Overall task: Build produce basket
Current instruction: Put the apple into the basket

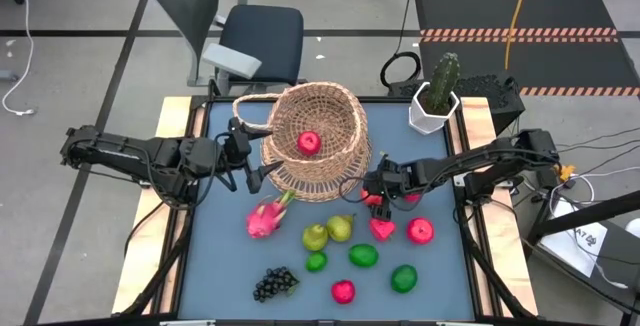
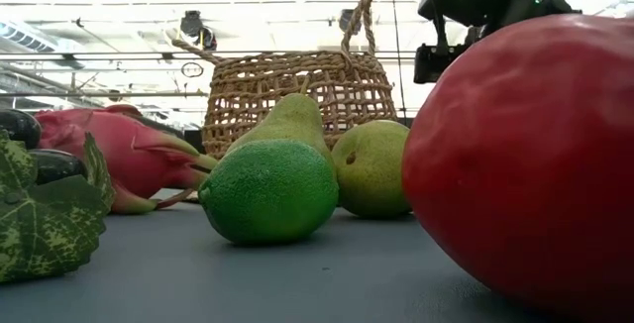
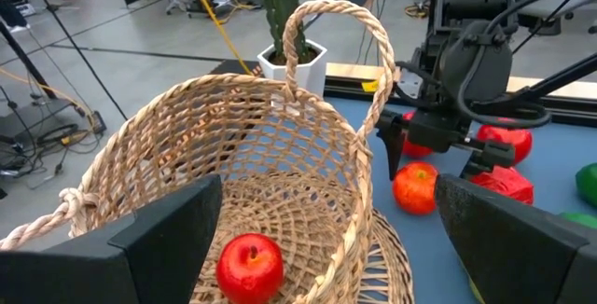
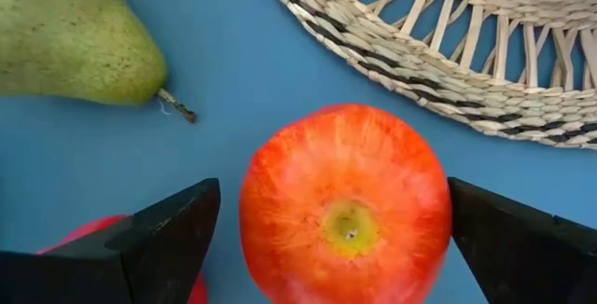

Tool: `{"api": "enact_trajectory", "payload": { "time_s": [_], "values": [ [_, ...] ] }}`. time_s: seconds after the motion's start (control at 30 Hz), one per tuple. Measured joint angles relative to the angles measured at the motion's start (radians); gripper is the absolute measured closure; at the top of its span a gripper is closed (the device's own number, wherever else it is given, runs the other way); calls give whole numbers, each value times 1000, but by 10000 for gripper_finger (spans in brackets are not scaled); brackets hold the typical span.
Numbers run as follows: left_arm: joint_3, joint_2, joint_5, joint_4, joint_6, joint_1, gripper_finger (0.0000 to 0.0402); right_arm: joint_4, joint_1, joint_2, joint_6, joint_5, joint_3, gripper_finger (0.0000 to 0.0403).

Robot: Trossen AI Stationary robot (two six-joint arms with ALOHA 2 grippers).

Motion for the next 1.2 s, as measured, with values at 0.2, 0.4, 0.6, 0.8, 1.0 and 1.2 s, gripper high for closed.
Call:
{"api": "enact_trajectory", "payload": {
  "time_s": [0.2,0.4,0.6,0.8,1.0,1.2],
  "values": [
    [0,0,0,0,3,0,11,8,-1,29,-18,4,0,3],
    [0,0,0,-1,3,0,11,8,-10,29,-34,-24,0,9],
    [0,0,1,-1,2,0,11,8,-26,29,-34,-25,0,46],
    [0,0,0,-1,2,0,11,8,-26,29,-34,-25,0,66],
    [0,0,1,-1,2,0,11,5,-26,4,-17,-27,0,56],
    [0,0,1,-1,2,0,11,6,-26,-81,20,-78,22,60]
  ]
}}
